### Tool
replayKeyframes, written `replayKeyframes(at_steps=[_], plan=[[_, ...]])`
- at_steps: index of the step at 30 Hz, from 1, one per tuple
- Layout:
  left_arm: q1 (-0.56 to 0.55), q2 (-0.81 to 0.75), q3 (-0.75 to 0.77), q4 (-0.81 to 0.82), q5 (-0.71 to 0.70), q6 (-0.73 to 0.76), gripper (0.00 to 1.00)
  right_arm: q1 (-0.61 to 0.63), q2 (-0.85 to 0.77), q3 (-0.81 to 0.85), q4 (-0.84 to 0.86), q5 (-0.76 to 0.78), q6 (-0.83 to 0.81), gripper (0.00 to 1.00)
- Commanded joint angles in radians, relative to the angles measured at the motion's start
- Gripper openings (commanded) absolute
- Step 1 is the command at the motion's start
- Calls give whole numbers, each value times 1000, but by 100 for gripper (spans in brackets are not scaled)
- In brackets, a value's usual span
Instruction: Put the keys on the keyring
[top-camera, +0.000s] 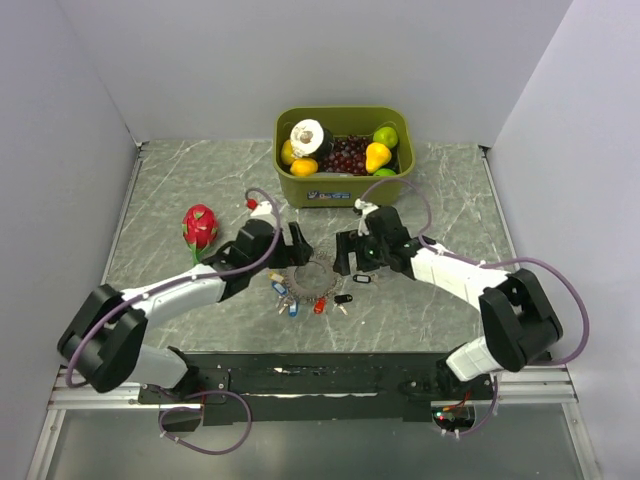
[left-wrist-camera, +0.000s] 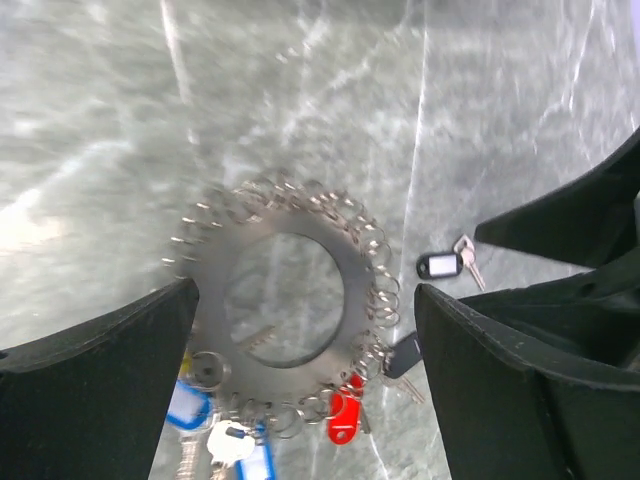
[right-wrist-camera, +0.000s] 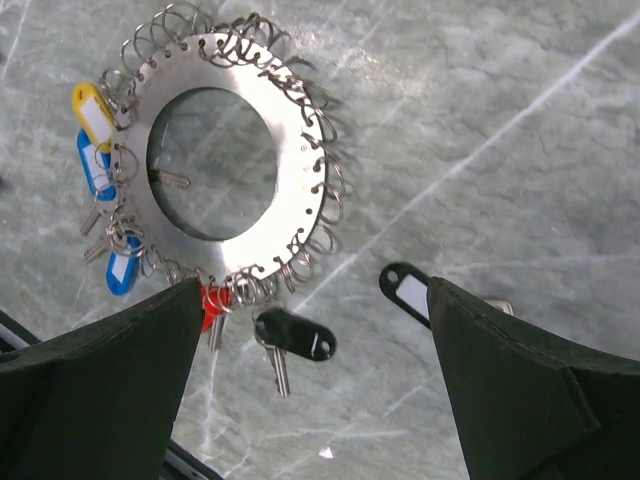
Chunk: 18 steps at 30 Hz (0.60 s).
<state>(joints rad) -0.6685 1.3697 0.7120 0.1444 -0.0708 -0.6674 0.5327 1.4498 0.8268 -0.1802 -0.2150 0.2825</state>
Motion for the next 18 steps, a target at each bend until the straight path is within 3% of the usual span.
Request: replayKeyframes(at_steps=[1,3,6,13,18], plan=[[114,-49,-26,-42,76,-38,96,24,55,72,-27,28,-8,96],[192,-29,-77,-8,219,-73,97,29,92,90,-34,19,6,91],[228,35,-89,9,316,-72,96,38,135,104,-31,13,18,86],[228,184,-45,47,433,-84,99,62,196,113,-1,-9,29,79],[228,259,-10,49,434,-89,96,64,233,118,5,-44,23,72]])
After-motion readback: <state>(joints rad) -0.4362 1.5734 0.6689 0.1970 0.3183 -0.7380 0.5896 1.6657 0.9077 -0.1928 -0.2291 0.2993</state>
